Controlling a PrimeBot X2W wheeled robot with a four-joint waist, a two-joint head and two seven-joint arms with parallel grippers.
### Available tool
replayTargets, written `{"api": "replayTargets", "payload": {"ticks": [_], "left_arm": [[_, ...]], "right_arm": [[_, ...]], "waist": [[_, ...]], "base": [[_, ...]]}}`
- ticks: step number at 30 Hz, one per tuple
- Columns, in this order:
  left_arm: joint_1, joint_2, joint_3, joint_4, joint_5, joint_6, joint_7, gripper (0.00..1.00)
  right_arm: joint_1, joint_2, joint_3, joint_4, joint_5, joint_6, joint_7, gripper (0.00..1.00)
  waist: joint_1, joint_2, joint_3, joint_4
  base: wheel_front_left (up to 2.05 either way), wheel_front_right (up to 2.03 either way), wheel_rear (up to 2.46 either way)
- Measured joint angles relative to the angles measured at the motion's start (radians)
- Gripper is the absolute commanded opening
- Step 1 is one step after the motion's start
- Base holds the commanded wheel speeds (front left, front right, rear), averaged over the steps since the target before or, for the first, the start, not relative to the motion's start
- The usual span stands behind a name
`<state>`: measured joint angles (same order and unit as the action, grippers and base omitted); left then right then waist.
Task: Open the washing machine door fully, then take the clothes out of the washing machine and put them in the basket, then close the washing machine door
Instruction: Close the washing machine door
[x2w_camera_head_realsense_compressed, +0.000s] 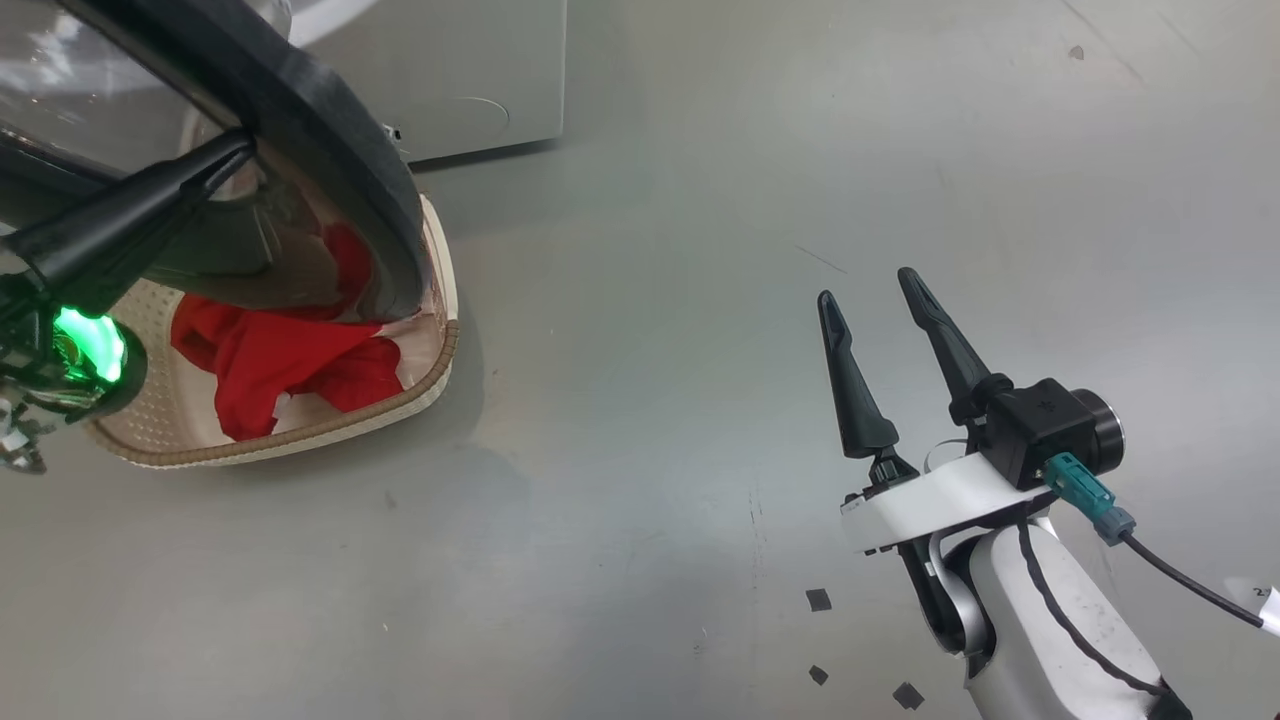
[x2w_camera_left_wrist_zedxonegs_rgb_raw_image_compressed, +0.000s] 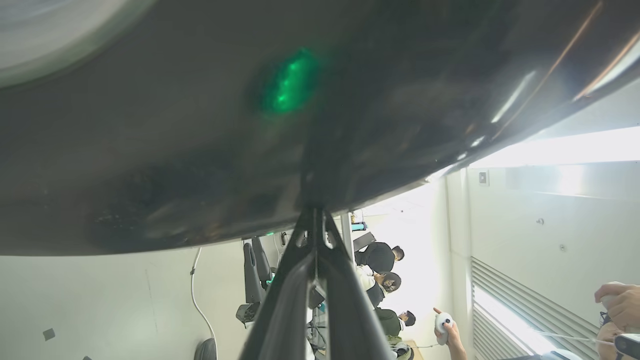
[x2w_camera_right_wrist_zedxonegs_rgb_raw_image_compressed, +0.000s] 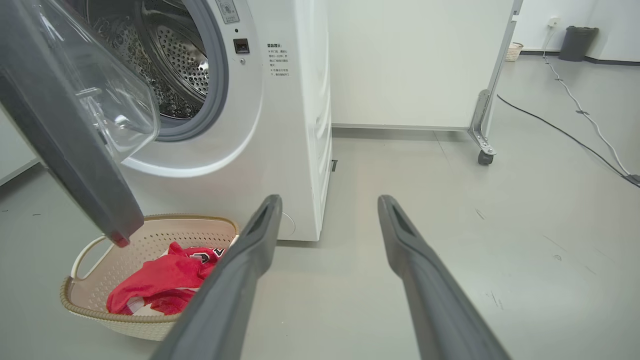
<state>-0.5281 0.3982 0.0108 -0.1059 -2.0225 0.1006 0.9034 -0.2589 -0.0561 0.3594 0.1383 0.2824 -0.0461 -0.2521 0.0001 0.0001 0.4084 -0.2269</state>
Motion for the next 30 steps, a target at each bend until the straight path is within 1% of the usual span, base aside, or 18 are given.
{"api": "replayTargets", "payload": {"ticks": [11,14,18,24,27,30], "left_arm": [[-0.114,-0.036,-0.028,0.055,0.013,0.008,-0.054,0.0],[-0.144,-0.038,-0.028,0.073,0.019,0.009,-0.071,0.0],[-0.186,-0.039,-0.032,0.101,0.059,0.009,-0.092,0.0],[-0.251,-0.04,-0.051,0.143,0.083,0.01,-0.124,0.0],[-0.28,-0.04,-0.054,0.171,0.121,0.01,-0.143,0.0],[-0.309,-0.042,-0.056,0.202,0.133,0.014,-0.167,0.0]], "right_arm": [[-0.023,0.0,0.017,-0.02,0.029,-0.003,0.0,1.0],[-0.032,0.001,0.032,-0.02,0.036,-0.008,0.0,1.0],[-0.046,0.001,0.039,-0.023,0.044,-0.008,0.0,1.0],[-0.056,0.001,0.054,-0.025,0.065,-0.01,0.0,1.0],[-0.063,0.002,0.064,-0.025,0.076,-0.011,0.0,1.0],[-0.064,0.002,0.069,-0.025,0.08,-0.011,0.0,1.0]], "waist": [[0.0,0.0,0.05,-0.043],[0.0,0.0,0.06,-0.053],[0.0,0.0,0.071,-0.068],[0.0,0.0,0.088,-0.088],[0.0,0.0,0.094,-0.099],[0.0,0.0,0.099,-0.11]], "base": [[0.0,0.0,0.0],[0.0,0.0,0.0],[0.0,0.0,0.0],[0.0,0.0,0.0],[0.0,0.0,0.0],[0.0,0.0,0.0]]}}
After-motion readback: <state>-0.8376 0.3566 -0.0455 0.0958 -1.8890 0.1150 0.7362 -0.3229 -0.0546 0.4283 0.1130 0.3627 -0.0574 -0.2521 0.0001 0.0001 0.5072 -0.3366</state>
